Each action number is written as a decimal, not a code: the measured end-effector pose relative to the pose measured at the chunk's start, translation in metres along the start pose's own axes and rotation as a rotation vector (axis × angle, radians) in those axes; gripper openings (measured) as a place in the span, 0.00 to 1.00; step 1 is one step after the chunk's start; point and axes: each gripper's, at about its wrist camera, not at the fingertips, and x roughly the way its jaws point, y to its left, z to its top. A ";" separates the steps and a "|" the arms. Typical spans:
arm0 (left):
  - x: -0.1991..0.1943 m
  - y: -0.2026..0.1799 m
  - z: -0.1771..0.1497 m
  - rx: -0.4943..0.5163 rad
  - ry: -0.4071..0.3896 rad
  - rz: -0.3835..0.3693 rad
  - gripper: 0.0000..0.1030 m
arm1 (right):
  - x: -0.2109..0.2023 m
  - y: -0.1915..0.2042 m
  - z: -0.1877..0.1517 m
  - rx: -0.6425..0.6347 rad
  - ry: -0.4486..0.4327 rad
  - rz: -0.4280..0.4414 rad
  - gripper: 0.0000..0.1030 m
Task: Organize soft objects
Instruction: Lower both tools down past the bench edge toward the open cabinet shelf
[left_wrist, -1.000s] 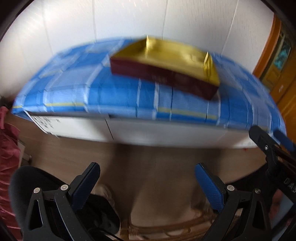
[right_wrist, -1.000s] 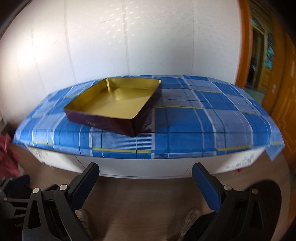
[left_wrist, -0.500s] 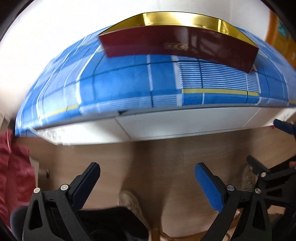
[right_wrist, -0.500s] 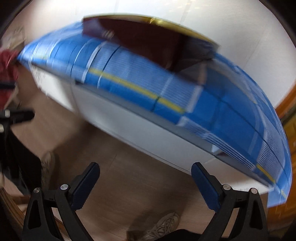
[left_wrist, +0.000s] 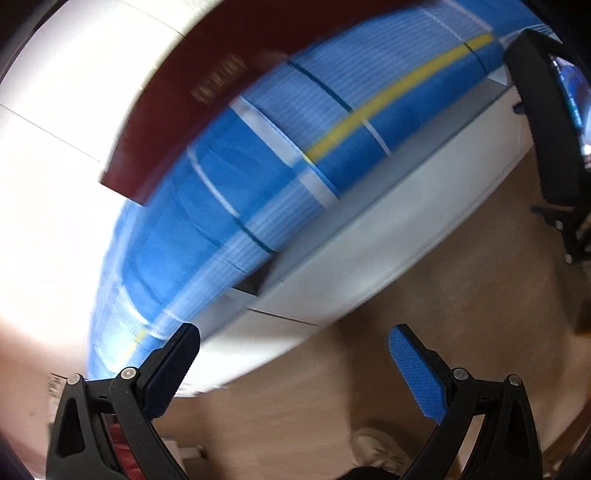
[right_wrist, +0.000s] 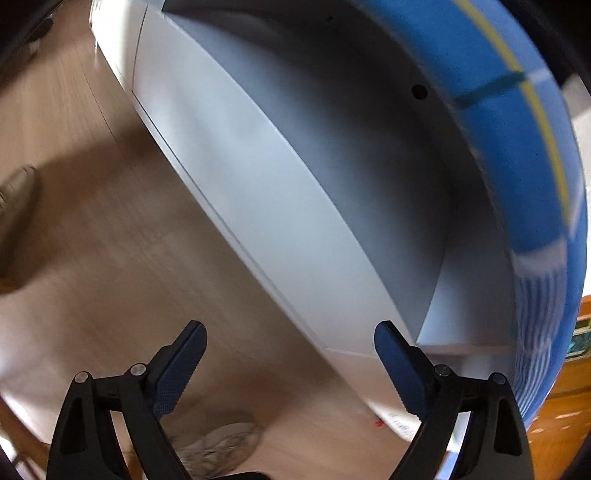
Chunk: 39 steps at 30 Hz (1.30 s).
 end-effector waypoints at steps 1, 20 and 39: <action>0.003 -0.002 -0.001 -0.001 0.012 -0.029 1.00 | 0.002 0.003 0.002 -0.016 -0.005 -0.015 0.91; 0.046 0.006 -0.001 -0.209 0.178 -0.211 1.00 | 0.061 0.010 0.012 -0.412 -0.012 -0.161 0.91; 0.073 -0.074 0.019 0.440 -0.052 -0.036 1.00 | 0.064 0.043 -0.014 -0.526 -0.019 -0.232 0.91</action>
